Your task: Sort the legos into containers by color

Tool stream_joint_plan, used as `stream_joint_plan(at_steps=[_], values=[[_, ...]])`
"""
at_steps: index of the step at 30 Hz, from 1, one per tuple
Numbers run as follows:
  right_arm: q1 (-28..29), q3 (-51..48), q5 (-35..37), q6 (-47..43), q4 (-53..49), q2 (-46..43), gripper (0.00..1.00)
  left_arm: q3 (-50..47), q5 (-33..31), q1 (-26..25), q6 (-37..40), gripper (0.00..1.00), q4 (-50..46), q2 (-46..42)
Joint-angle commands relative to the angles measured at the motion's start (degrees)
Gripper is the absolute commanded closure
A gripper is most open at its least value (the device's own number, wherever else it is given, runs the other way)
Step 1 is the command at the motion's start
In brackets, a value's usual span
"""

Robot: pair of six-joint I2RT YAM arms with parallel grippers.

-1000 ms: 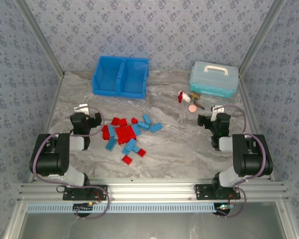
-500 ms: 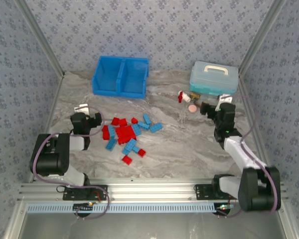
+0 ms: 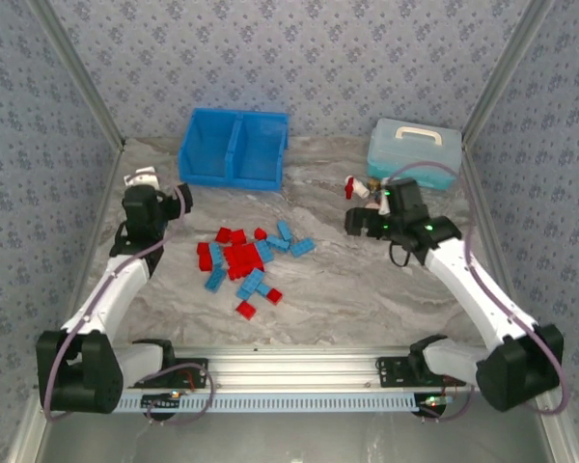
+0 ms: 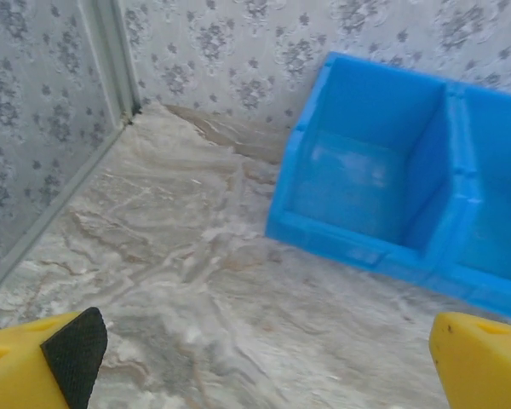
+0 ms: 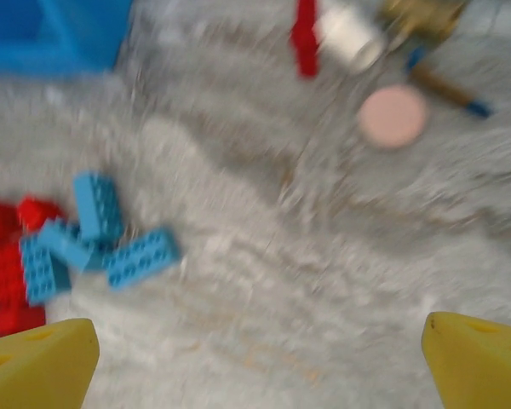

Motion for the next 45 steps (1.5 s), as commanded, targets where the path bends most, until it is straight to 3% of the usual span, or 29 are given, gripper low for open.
stream_joint_plan(at_steps=[1,7,9,12,21,27,31,37,45], values=[[6.88,5.34,0.54,-0.24,-8.84,5.71,0.00,6.12,1.96,-3.70,-6.55,0.01,-22.13,0.77],[15.14,10.23,6.51,5.39,-5.94,17.15,0.00,10.02,5.66,-9.24,-14.14,0.01,-35.72,3.06],[16.44,12.67,11.04,16.34,-6.61,21.43,0.00,9.46,6.05,-10.97,-15.08,0.01,-36.85,2.90],[17.12,17.44,11.96,31.99,-10.30,28.60,0.00,8.22,8.43,-12.14,-13.93,0.01,-36.02,2.07],[20.45,25.48,13.21,46.30,-11.63,42.85,0.00,10.81,23.38,-13.07,3.13,0.01,-36.40,-3.33],[20.34,26.82,14.76,49.44,-10.90,46.59,0.03,8.64,32.51,-13.14,17.76,0.01,-34.37,-8.64],[19.81,27.22,15.08,49.67,-10.98,48.07,0.04,4.46,34.34,-13.31,19.90,0.01,-30.13,-10.26],[19.72,26.87,13.54,49.31,-10.13,50.09,0.15,2.95,32.45,-13.31,19.80,0.01,-28.56,-11.04],[20.85,23.81,14.50,51.61,-10.76,48.95,0.48,2.28,30.18,-13.31,20.89,0.01,-29.25,-11.67]])
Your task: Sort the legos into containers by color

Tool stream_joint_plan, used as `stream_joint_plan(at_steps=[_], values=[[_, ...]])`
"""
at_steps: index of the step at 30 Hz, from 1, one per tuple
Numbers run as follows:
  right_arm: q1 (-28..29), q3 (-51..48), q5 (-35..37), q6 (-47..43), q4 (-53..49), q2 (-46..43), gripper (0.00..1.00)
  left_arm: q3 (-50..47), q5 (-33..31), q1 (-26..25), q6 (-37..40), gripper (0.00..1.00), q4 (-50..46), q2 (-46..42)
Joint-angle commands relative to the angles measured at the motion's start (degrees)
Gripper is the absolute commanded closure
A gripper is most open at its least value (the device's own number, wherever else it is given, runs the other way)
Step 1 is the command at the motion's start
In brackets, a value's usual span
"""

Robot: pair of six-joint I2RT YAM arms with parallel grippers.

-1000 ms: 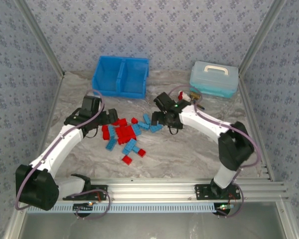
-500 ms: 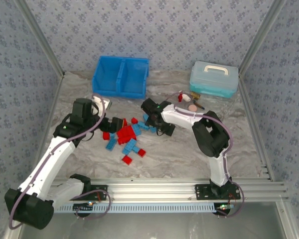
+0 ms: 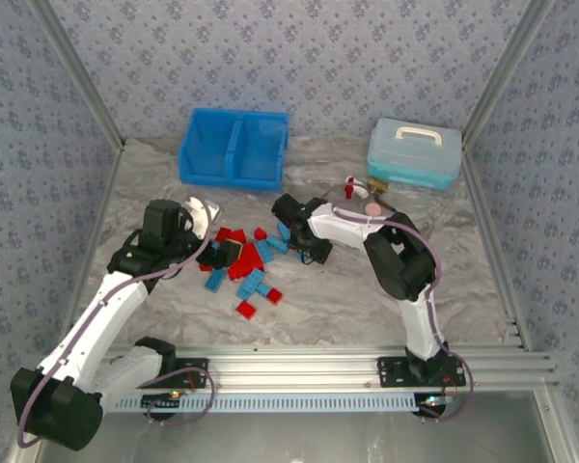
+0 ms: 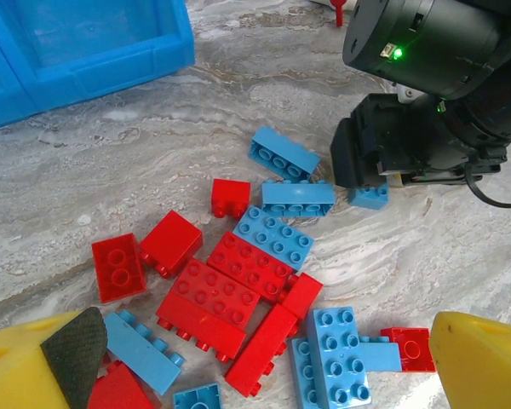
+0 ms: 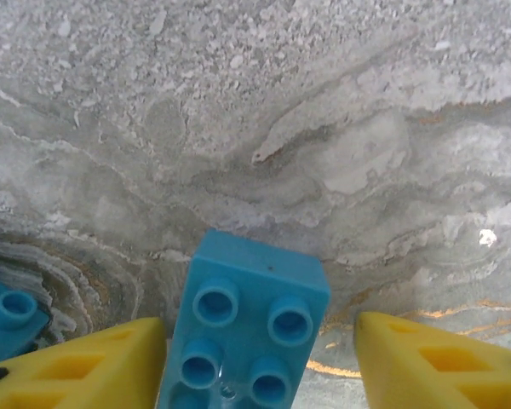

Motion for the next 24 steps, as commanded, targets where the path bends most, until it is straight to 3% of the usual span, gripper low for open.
stream_joint_plan(at_steps=[1,3,5,10,13,16,19,24], values=[[0.23,-2.43,1.68,1.92,-1.93,-1.01,0.52,-0.30,-0.75,-0.20,1.57,0.01,1.19,-1.37],[0.14,-4.23,2.29,1.48,-1.33,-2.87,0.69,-0.32,-0.30,-0.20,1.67,0.01,1.35,-1.65],[-0.04,-6.20,2.68,0.20,-0.56,-5.71,0.79,-0.34,0.50,-0.20,2.03,0.01,1.28,-2.10],[1.54,-8.44,8.76,-5.29,-0.20,-16.58,0.79,0.45,4.30,-0.20,3.43,0.01,0.49,-3.55],[4.62,-7.00,12.71,-18.63,4.77,-23.71,0.79,1.00,7.14,-0.20,2.46,0.01,1.68,-5.52],[7.83,-4.87,11.62,-32.27,14.82,-27.44,0.77,0.50,8.49,-0.20,1.71,0.01,5.09,-8.27],[7.66,3.08,6.52,-38.18,18.37,-23.77,0.77,-0.78,6.05,-0.11,1.90,0.01,8.65,-11.04],[6.14,24.74,4.79,-41.37,13.66,-7.50,0.76,-1.54,-2.01,0.64,2.01,0.01,7.55,-14.23]])
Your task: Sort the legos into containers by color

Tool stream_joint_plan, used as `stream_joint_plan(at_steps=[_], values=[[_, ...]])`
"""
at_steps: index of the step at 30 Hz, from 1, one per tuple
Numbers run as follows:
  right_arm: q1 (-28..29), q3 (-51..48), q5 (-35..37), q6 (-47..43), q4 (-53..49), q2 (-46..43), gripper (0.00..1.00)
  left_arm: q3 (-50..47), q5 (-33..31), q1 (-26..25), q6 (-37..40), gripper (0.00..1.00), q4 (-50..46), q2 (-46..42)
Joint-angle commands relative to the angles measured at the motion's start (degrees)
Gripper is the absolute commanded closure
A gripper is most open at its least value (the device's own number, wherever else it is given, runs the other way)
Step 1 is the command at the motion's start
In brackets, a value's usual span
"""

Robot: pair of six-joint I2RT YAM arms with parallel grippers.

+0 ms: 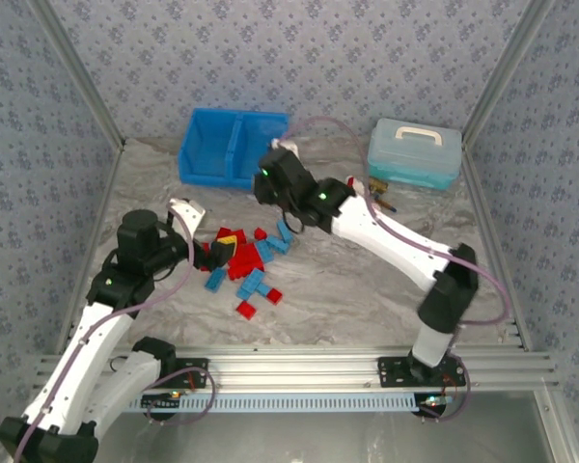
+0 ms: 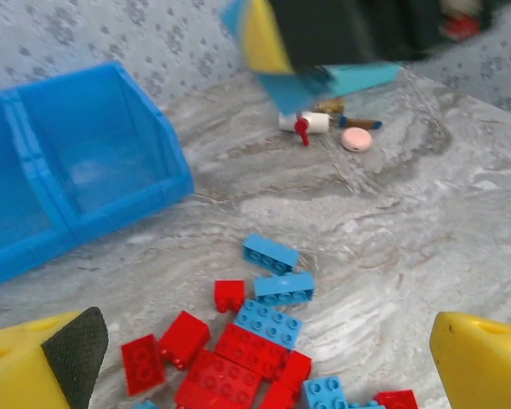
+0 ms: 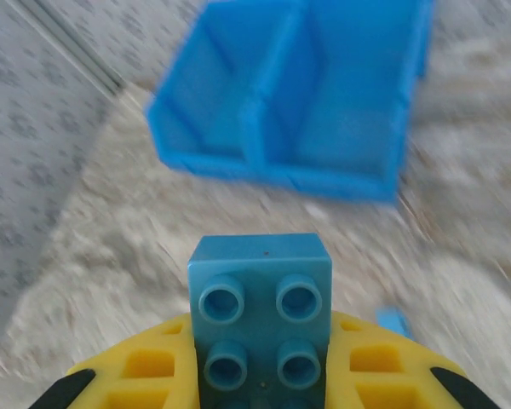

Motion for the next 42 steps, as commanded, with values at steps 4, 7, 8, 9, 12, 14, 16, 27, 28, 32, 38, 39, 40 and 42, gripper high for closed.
stream_joint_plan(at_steps=[4,7,8,9,12,14,16,27,28,32,38,39,40,42], values=[[-2.89,25.52,-1.74,-7.20,-5.61,22.37,0.76,-1.47,-7.36,0.66,0.34,0.01,0.71,-3.90],[-4.40,38.92,-0.96,-7.97,-10.50,32.12,0.76,-1.40,-8.20,0.95,0.27,0.01,0.22,-4.64],[-4.98,41.66,-1.16,-7.82,-10.93,34.45,0.76,-1.35,-8.29,1.03,0.21,0.01,0.17,-4.77],[-5.90,43.62,-1.64,-7.70,-10.26,36.70,0.76,-1.40,-8.30,1.35,-0.09,0.01,0.16,-4.86],[-8.43,44.96,-5.42,-6.40,-6.26,40.96,0.74,-1.66,-8.25,2.38,-1.24,0.01,0.34,-4.84],[-9.73,45.69,-8.41,-6.03,-1.91,44.02,0.72,-1.91,-7.98,3.04,-2.19,0.01,0.77,-4.54],[-10.88,51.53,-11.62,-5.38,-1.58,49.07,0.71,-1.93,-7.28,4.00,-3.24,0.01,1.21,-3.84],[-13.46,56.27,-13.33,-1.71,0.86,54.68,0.50,-1.30,-3.99,6.28,-5.15,0.01,1.65,-0.83],[-13.53,57.00,-13.66,-1.63,0.73,54.55,0.48,-1.39,-4.01,6.44,-5.17,0.01,1.86,-0.68],[-13.49,57.35,-14.14,-1.43,0.38,51.72,0.45,-1.05,-4.27,7.15,-5.80,0.01,2.02,0.72],[-13.06,56.20,-16.92,-1.98,-5.56,40.54,0.41,1.43,-14.47,7.38,-14.70,0.01,-0.75,6.83],[-12.90,55.07,-17.12,-2.60,-7.87,37.69,0.39,2.64,-15.99,7.34,-17.66,0.01,-2.30,8.58],[-12.64,52.72,-17.24,-3.61,-9.22,34.13,0.37,4.25,-17.42,7.34,-20.73,0.01,-4.68,10.82],[-11.95,46.94,-17.42,-6.42,-10.69,26.43,0.33,7.08,-19.47,7.11,-24.96,0.01,-8.81,14.73]])
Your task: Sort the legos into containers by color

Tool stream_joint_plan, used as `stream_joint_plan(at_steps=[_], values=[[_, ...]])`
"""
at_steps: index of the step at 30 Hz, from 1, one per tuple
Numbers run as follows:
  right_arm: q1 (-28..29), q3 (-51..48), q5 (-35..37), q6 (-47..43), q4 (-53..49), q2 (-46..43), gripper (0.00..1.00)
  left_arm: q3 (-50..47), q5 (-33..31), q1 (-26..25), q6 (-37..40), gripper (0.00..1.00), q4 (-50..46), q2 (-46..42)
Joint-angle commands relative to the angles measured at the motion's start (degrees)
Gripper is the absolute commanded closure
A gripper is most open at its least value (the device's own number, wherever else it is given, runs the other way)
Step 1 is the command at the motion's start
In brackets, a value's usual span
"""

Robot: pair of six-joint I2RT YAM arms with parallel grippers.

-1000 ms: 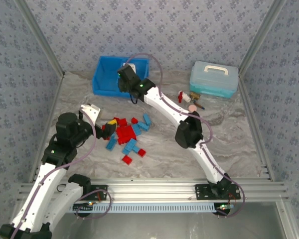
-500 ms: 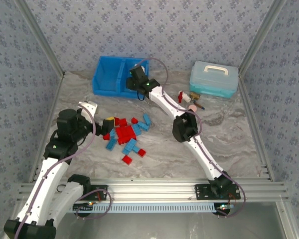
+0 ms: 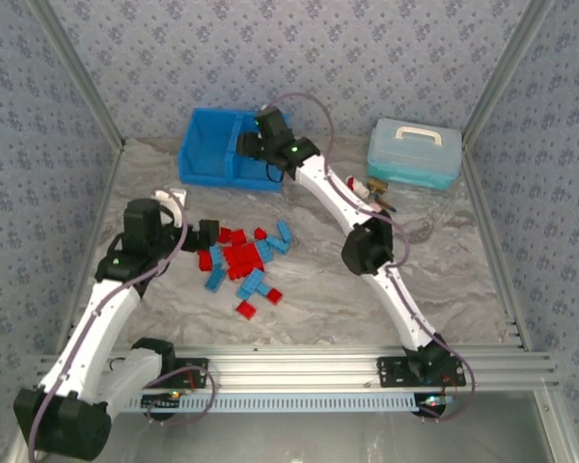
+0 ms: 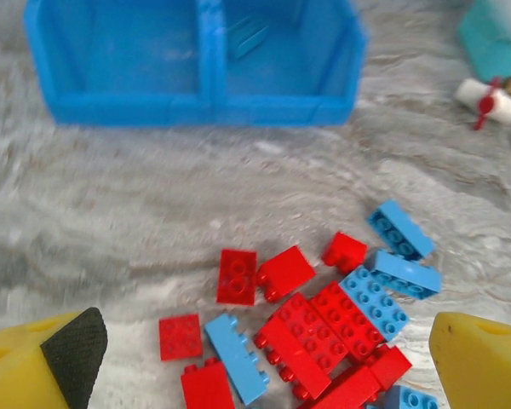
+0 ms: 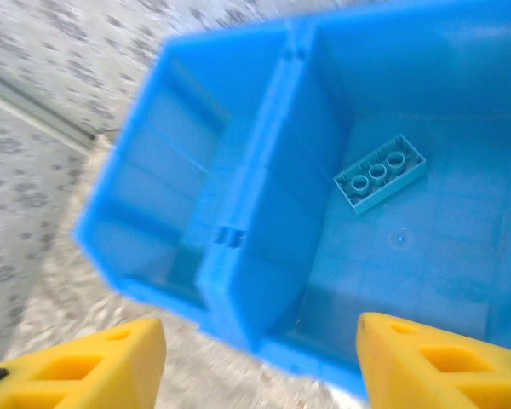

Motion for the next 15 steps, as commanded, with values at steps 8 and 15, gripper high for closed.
stream_joint_plan(at_steps=[8,15], values=[[3.40,-43.27,6.29,-14.57,-1.37,-47.73,0.15,4.37,-10.34,-3.55,-28.59,0.10,-10.79,9.34],[1.15,-73.18,9.40,-6.06,0.92,-69.03,0.09,1.59,-15.89,-9.08,-36.60,0.26,-16.96,14.30]])
